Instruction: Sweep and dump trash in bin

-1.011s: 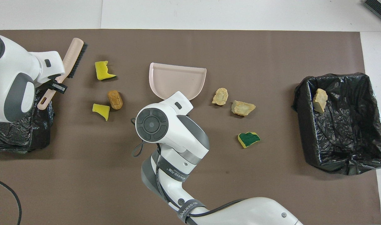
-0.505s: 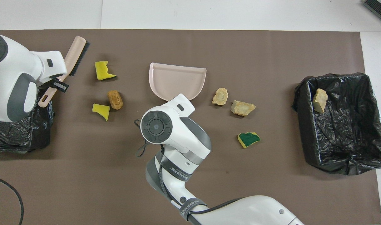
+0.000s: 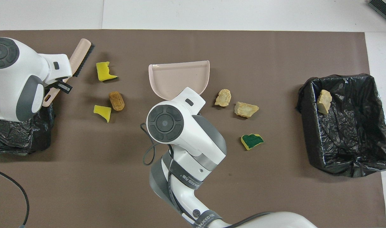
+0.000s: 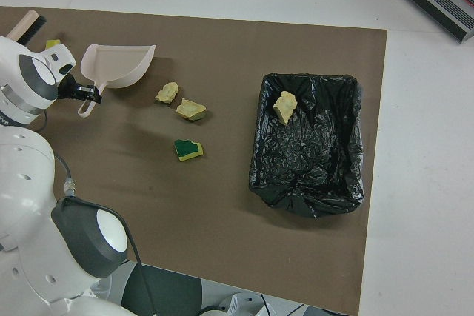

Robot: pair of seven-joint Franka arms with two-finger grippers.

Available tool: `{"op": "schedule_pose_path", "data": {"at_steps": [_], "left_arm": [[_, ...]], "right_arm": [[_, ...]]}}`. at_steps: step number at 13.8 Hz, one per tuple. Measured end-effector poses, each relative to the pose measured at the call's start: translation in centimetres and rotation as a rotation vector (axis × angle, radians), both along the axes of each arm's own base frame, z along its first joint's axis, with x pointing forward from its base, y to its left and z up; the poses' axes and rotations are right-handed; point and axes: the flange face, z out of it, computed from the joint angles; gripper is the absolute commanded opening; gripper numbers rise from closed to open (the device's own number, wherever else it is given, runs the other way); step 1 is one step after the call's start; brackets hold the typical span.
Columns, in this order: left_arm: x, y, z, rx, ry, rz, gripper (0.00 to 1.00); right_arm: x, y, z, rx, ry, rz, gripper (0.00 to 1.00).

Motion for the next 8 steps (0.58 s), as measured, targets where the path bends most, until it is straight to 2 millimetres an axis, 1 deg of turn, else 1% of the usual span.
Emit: {"op": "schedule_pose_path", "data": {"at_steps": [2,4,5,6,8], "left_arm": [[-0.2,-0.4,-0.5,-0.014,0.015,0.024,0.0],[-0.9,-0.6,-1.4,-0.011,0.061,0.04,0.0],[-1.4,-0.6,-1.8,-0.006,0.089,0.046,0.0],[-2.0,-0.8,-2.2,-0.001,0.12,0.056,0.0],[-3.7,-1.9,-2.5,0.017,0.188,0.099,0.0]], "right_arm": [[0.7,-3.0,3.5,-0.001,0.019,0.085,0.0],[1.5,-6.6,5.9,-0.033,0.045,0.187,0.0],[2.0,-8.1,6.4,-0.052,0.063,0.261,0.0],[2.5,-9.6,6.6,-0.071,0.082,0.355,0.0],[3.5,-11.9,5.9,-0.098,0.111,0.516,0.0]]}}
